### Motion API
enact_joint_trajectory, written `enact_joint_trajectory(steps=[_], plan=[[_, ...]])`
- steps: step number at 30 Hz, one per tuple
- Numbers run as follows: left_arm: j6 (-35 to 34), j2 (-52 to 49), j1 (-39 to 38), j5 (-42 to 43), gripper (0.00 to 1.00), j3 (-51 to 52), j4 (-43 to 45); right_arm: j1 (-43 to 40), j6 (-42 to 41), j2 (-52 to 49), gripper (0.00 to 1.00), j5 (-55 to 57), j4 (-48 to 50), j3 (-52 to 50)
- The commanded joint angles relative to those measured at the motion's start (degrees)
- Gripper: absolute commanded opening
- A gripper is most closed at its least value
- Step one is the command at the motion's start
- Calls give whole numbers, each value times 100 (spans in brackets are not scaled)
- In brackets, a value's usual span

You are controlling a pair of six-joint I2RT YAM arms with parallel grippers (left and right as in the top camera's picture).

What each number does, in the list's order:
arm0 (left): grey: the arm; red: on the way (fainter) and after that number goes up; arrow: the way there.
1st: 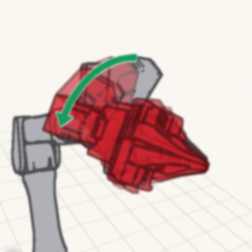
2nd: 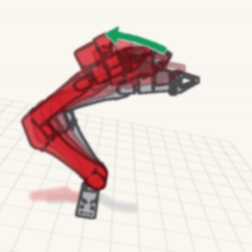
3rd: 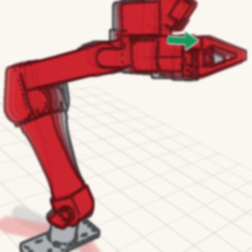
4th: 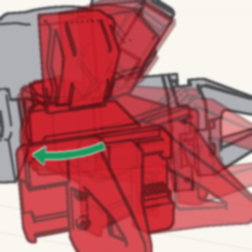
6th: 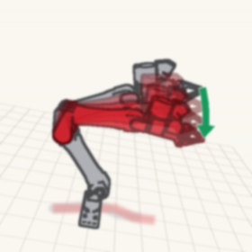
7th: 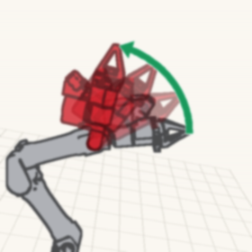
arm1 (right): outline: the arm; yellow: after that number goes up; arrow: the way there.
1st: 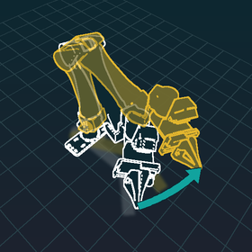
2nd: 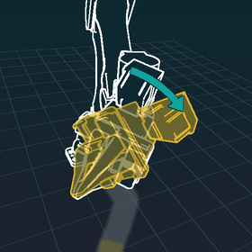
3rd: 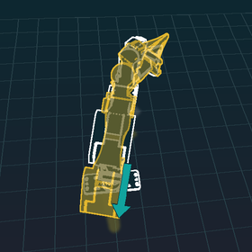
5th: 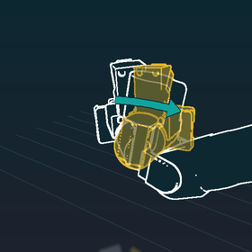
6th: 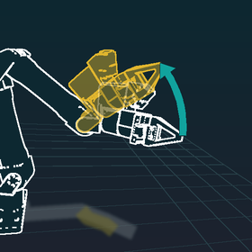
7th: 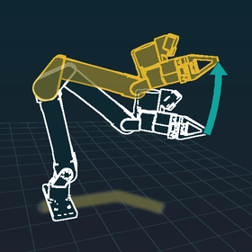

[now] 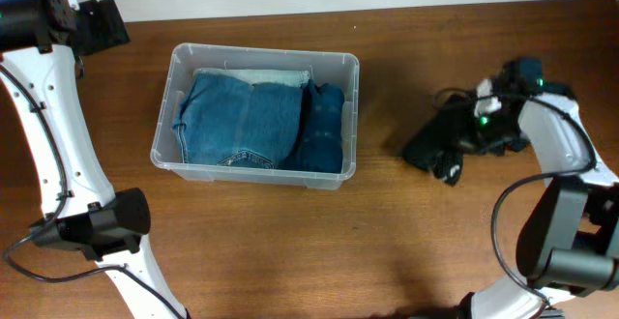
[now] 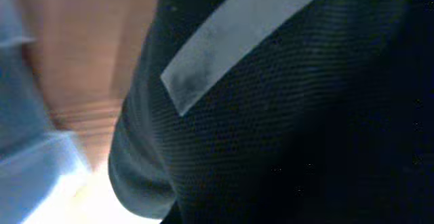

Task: Pack container
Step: 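Move the right gripper to the black garment and grasp it, then carry the black garment with the right gripper into the box's left side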

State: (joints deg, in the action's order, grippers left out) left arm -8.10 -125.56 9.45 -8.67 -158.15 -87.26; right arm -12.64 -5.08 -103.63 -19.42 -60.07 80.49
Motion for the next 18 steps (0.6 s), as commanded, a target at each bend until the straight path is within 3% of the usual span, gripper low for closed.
enact_joint_trajectory(steps=[1,6,16,18], plan=[[72,173,39,-83,99,-15,116,444,308,592,4,-94,-332,1134],[72,173,326,-79,99,-15,157,1550,146,697,4,-94,-793,3040],[68,170,573,50,99,-15,-63,3987,-2404,15,4,-96,1012,3128],[68,173,573,50,99,-15,-90,4253,-2470,-238,4,-153,1259,3128]])
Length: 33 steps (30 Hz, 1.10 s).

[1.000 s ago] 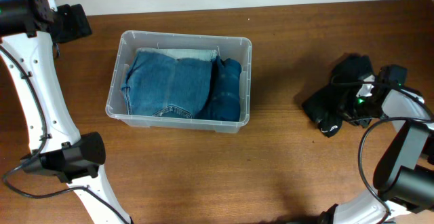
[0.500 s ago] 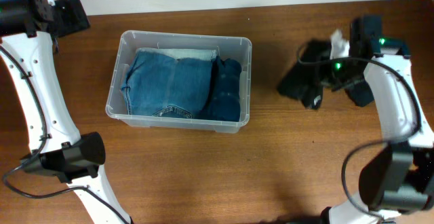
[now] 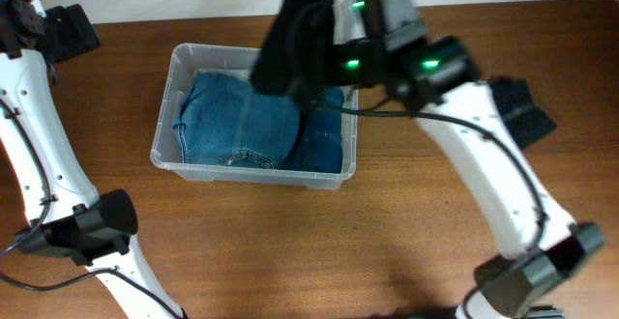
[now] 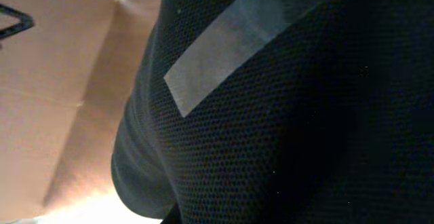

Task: Pack container
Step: 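Carry the black garment with the right gripper into the box's left side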

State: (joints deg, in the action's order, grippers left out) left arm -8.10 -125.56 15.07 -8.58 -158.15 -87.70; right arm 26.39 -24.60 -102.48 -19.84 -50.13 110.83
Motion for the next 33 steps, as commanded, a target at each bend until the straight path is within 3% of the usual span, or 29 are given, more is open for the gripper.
enact_joint_trajectory(steps=[1,6,13,27,33], plan=[[68,173,11,44,99,-15,-70,479,-538,-487,4,-190,385,94],[68,173,11,42,99,-15,-87,1049,-435,-1062,4,-568,1047,94],[68,173,11,44,100,-15,-151,1631,555,-1727,4,-802,1394,94],[70,173,11,173,99,-15,-197,1672,420,-1974,4,-317,1703,94],[70,173,11,173,99,-15,-197,1672,422,-1976,9,-197,1805,94]])
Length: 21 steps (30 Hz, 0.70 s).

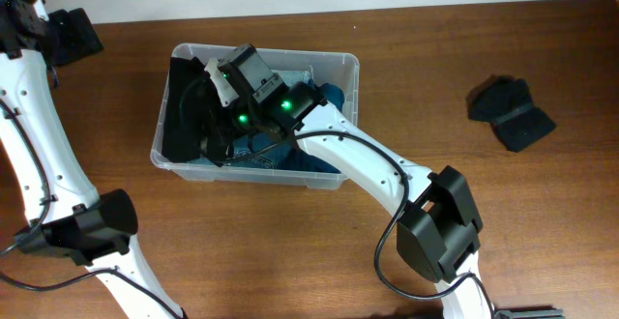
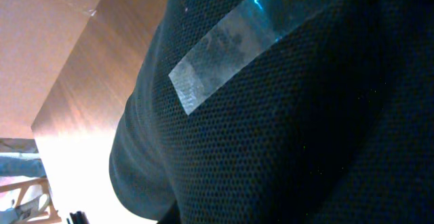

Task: Pack container
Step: 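Carry the black garment with the right gripper into the box's left side, then release the black garment and return the right gripper to the remaining black item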

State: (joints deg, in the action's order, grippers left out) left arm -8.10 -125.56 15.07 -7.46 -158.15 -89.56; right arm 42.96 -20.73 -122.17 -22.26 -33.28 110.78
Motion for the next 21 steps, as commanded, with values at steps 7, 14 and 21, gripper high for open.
enact_joint_trajectory(steps=[7,14,21], plan=[[70,173,11,61,99,-15,-9,90,37,-11,89,-129,-125,98],[70,173,11,61,99,-15,-11,-186,413,175,81,-107,-772,221],[70,173,11,66,99,-15,-55,-2341,531,1078,81,695,-2627,656]])
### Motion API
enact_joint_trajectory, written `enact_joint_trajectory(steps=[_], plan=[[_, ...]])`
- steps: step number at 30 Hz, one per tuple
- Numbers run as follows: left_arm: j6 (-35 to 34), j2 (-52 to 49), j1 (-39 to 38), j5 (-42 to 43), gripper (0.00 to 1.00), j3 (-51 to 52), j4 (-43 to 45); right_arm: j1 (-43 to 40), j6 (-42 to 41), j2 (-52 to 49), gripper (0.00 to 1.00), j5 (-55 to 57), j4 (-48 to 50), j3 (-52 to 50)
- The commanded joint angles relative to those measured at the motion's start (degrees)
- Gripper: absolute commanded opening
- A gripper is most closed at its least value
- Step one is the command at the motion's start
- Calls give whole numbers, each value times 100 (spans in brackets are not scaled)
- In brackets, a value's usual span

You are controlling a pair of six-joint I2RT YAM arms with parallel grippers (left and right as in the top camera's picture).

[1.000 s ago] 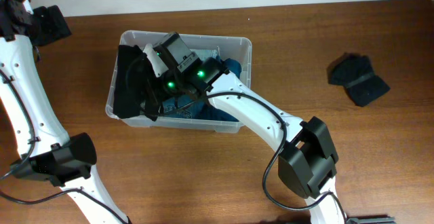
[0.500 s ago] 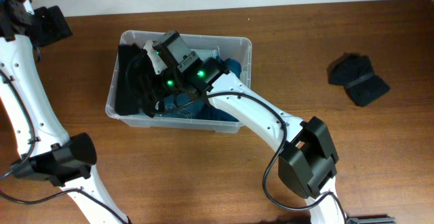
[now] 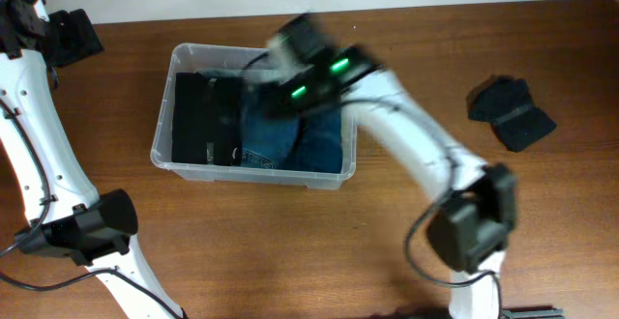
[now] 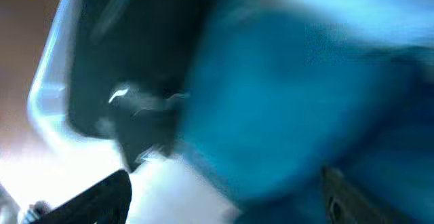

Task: Pack container
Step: 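Release the black garment and return the right gripper to the remaining black item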

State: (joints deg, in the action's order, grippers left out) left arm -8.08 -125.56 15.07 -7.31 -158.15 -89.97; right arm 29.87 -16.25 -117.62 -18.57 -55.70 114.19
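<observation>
A clear plastic bin stands left of centre on the wooden table. Folded blue jeans fill its middle and right. A black mesh garment lies flat in its left part; the right wrist view shows the black garment beside the jeans. My right gripper, blurred with motion, hangs over the bin's back rim. The right wrist view shows that gripper open, with nothing between its fingers. My left gripper sits at the far left back, away from the bin.
A second folded black garment lies on the table at the right. The left arm's white links run down the left edge of the overhead view. Bare wood lies in front of the bin.
My right gripper has let go of the black garment, which now lies in the bin's left part. The gripper is open and has moved back and right, over the bin's rear rim.
My right gripper was shut on a black garment at the table's right. Then it held the garment in the air over the bin's back. Then it was low in the bin's left side, still shut on it. Now the garment rests there, released.
</observation>
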Motion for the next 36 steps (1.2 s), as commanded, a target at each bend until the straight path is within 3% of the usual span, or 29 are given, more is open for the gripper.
enact_joint_trajectory(steps=[1,5,12,19,23,29,30,33,36], plan=[[68,173,11,76,99,-15,-13,-1443,83,645,87,319,-601,315],[68,173,11,212,99,-15,-13,-3252,26,533,91,341,-1412,302],[68,170,11,212,99,-15,-28,-5469,-402,232,92,376,-1574,-129],[68,173,11,212,100,-15,-35,-6524,-413,186,95,380,-831,-1147],[68,170,11,214,99,-15,-33,-6763,-415,186,95,188,382,-2387],[68,170,11,214,99,-15,-98,-6583,-415,184,74,-109,2059,-3477],[68,170,11,214,99,-15,-98,-6526,-415,184,64,-109,2249,-3593],[68,170,11,214,99,-15,-98,-6430,-415,184,46,-46,2409,-3709],[68,170,11,214,99,-15,-101,-6325,-415,184,40,90,2468,-3788]])
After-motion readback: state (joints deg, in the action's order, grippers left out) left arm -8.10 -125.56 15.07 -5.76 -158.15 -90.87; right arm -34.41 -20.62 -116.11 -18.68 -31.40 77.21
